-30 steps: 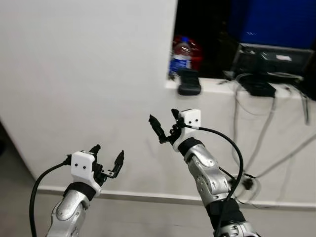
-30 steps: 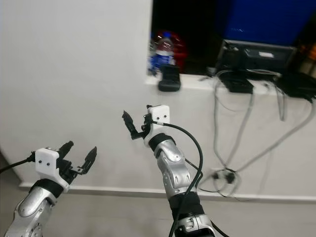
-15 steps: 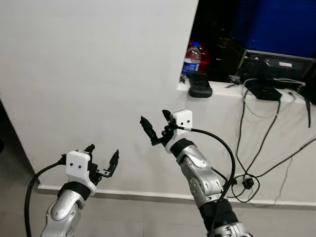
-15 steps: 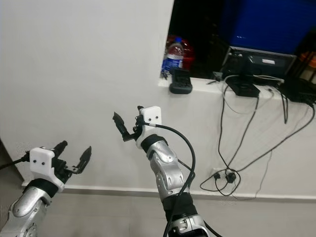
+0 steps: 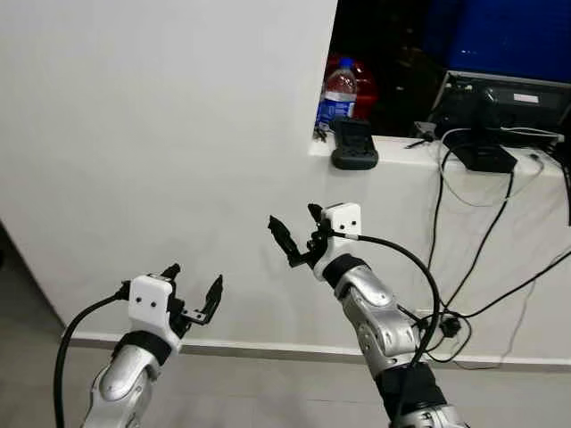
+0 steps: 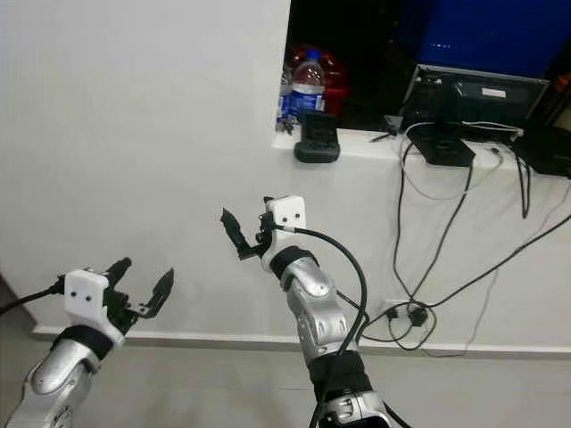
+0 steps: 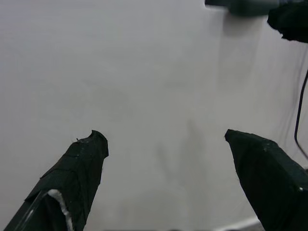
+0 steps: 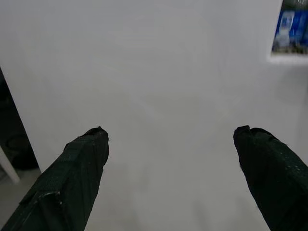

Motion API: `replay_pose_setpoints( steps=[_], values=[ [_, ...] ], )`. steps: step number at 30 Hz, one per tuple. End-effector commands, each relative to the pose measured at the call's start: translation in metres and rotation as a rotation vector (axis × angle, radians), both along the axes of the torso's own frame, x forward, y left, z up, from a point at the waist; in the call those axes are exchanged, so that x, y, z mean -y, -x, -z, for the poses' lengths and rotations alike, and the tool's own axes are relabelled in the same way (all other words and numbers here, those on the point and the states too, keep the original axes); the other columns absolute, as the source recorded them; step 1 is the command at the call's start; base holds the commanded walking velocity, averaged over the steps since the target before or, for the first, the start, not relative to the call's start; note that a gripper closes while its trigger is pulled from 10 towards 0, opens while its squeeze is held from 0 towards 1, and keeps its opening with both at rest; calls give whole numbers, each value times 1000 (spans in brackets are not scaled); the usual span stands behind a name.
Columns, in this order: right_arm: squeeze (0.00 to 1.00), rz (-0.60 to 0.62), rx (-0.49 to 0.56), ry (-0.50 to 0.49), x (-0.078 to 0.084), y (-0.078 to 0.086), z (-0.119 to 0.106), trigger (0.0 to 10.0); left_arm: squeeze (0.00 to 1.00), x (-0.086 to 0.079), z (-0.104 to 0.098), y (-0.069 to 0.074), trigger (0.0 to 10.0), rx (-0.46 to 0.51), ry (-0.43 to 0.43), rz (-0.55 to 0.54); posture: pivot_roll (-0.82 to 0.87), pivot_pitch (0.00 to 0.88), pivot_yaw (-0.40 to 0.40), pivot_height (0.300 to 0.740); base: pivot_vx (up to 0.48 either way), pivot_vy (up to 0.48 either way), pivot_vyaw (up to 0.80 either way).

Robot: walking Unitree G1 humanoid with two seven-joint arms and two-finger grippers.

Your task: Building children table

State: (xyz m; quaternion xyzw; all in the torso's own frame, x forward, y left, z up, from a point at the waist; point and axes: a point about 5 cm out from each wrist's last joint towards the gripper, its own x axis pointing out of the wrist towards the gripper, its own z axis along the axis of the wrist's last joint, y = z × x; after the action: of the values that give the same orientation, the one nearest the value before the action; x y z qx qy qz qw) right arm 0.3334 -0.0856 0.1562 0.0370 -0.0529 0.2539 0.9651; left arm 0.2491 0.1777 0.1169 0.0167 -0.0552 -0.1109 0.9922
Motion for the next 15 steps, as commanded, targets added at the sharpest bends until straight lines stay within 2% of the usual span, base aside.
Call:
replay_pose_setpoints(
  steps=[1,4,6,13,15],
  values=[
    [0,-1,-35,34,3,5,8,10000,0,-7,10,6,10000,-50,-41,-23,70,0,-109,740,0,0,0],
    [0,-1,-40,39,4,6,9,10000,0,-10,11,8,10000,-56,-47,-30,70,0,-105,740,0,0,0],
    [0,16,-28,134,18,18,19,10000,0,-21,22,22,10000,-107,-87,-74,68,0,-101,740,0,0,0],
    [0,58,-69,199,38,33,36,10000,0,-26,27,35,10000,-124,-116,-97,68,0,-104,740,0,0,0],
    [0,102,-86,234,51,38,42,10000,0,-28,29,39,10000,-132,-141,-110,64,0,-105,740,0,0,0]
  ],
)
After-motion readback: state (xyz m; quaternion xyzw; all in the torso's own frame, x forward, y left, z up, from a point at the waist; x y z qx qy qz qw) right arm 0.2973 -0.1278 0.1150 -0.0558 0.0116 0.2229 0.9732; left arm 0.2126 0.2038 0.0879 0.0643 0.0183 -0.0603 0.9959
